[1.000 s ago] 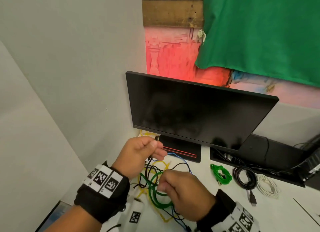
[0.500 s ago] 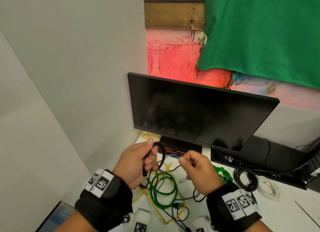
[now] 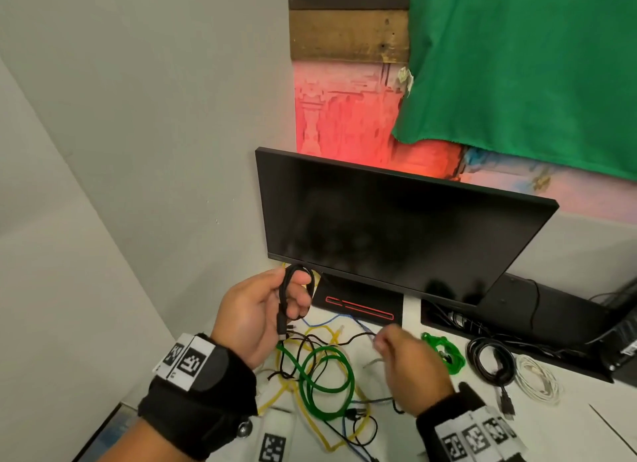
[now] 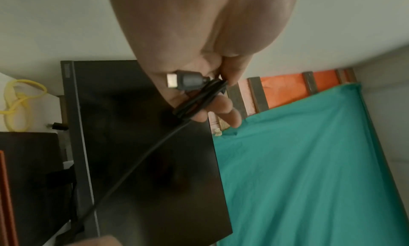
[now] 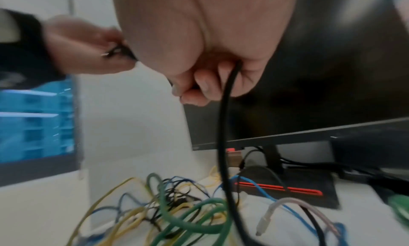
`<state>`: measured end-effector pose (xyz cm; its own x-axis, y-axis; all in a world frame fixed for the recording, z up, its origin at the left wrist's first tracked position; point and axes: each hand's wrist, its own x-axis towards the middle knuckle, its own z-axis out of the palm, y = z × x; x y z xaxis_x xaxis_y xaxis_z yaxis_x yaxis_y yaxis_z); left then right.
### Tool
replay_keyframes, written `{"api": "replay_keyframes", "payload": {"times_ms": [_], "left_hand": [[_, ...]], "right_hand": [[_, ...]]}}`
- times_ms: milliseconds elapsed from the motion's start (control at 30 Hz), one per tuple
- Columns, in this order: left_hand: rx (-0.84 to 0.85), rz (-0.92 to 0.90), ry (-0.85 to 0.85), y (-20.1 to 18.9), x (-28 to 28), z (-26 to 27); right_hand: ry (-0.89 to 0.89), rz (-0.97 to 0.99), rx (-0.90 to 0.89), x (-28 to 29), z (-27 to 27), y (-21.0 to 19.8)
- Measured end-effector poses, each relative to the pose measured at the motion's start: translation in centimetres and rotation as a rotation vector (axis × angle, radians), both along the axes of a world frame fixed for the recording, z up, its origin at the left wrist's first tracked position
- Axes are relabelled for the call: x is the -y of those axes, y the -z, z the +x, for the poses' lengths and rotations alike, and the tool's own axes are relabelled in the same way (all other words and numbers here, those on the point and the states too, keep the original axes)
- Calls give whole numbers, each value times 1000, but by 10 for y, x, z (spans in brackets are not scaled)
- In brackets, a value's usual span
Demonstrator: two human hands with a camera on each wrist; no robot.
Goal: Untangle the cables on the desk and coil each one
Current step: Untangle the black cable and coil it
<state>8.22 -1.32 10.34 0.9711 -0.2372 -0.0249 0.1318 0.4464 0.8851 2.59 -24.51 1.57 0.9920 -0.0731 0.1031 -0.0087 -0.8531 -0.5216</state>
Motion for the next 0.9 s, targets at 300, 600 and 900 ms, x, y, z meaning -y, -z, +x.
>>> {"api": "replay_keyframes", "payload": {"times_ms": [300,600,900], "left_hand": [[303,585,64,24,16,5],[236,539,395,25,15,-21],[170,466,311,12,-17,0]], "right_hand": [[-578,-73,-30,-64,-30,-52],[-358,116,331,-29,-1,-71],[-168,209,-136,35,20,-60]]}}
